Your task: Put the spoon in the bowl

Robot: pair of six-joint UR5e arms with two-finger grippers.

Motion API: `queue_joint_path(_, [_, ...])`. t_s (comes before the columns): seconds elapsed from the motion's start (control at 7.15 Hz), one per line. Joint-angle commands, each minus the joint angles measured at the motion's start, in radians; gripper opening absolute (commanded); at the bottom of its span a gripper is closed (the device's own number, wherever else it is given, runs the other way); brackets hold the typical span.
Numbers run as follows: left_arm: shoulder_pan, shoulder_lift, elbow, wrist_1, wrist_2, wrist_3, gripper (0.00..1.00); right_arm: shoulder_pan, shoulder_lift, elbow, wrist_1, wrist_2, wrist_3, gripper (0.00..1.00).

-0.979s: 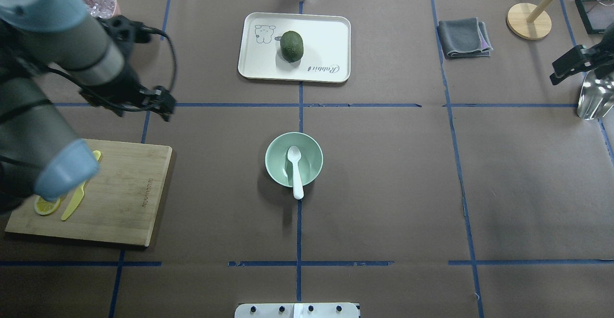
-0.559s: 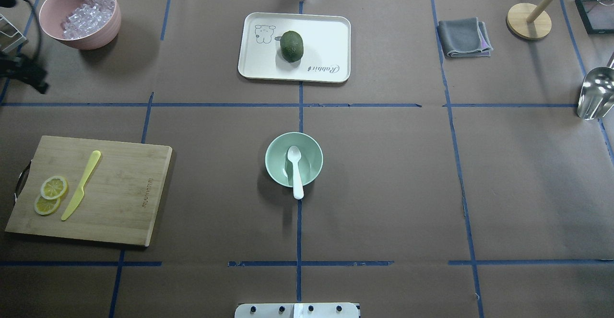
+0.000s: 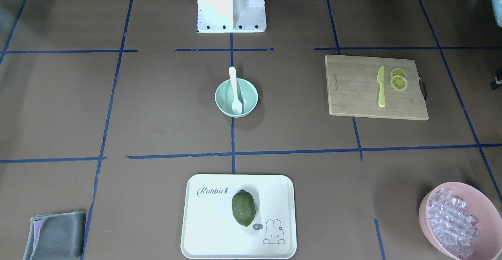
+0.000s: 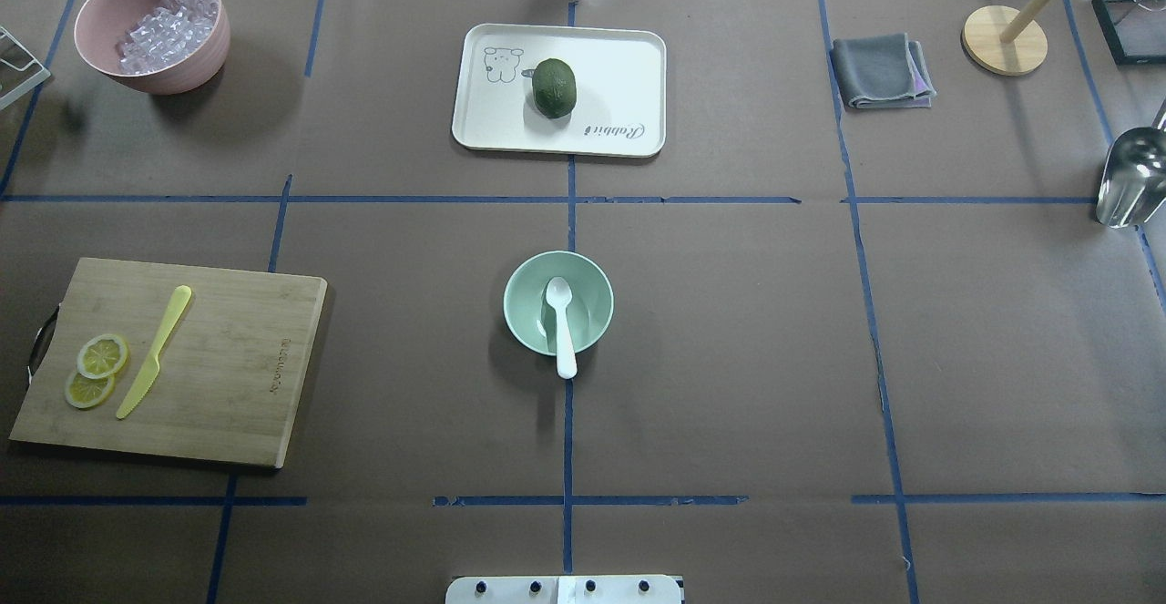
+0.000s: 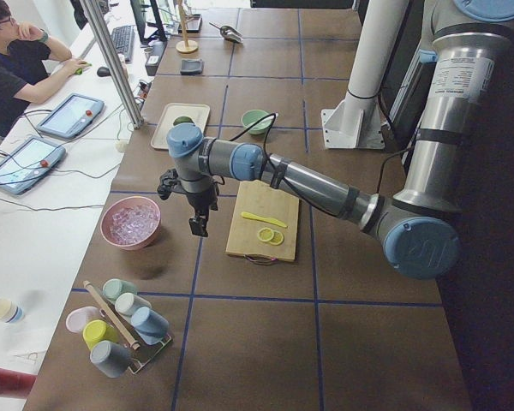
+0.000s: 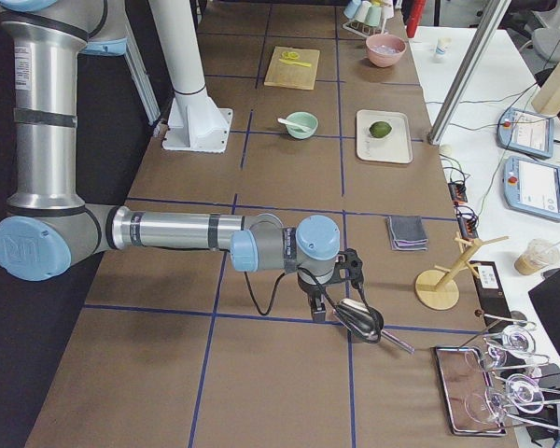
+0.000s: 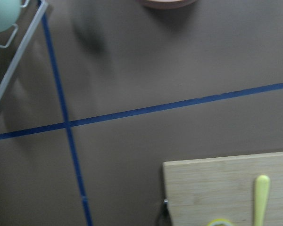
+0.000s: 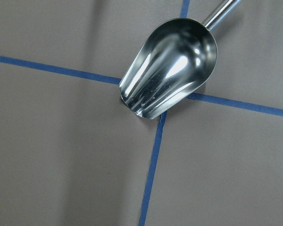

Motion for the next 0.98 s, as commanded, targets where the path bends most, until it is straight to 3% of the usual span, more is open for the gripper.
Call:
queue_joint_path(0.0, [-0.054,0.038,0.037,-0.001,-0.003,0.088,1.00,0.001,-0.002,-0.002,0.017,0.010,0.004,1.00])
queue_joint_path(0.42, [-0.148,0.040,0.161,-0.004,-0.003,0.239,1.00,0.003,0.004,0.013,0.018,0.016,0.131,1.00])
queue_joint_path(0.7, [-0.159,0.079,0.174,-0.019,-0.003,0.240,1.00,0.003,0.003,0.030,0.022,0.018,0.173,1.00])
queue_joint_path(0.84, [-0.159,0.137,0.165,-0.122,-0.003,0.209,1.00,0.001,0.001,0.030,0.022,0.018,0.173,1.00])
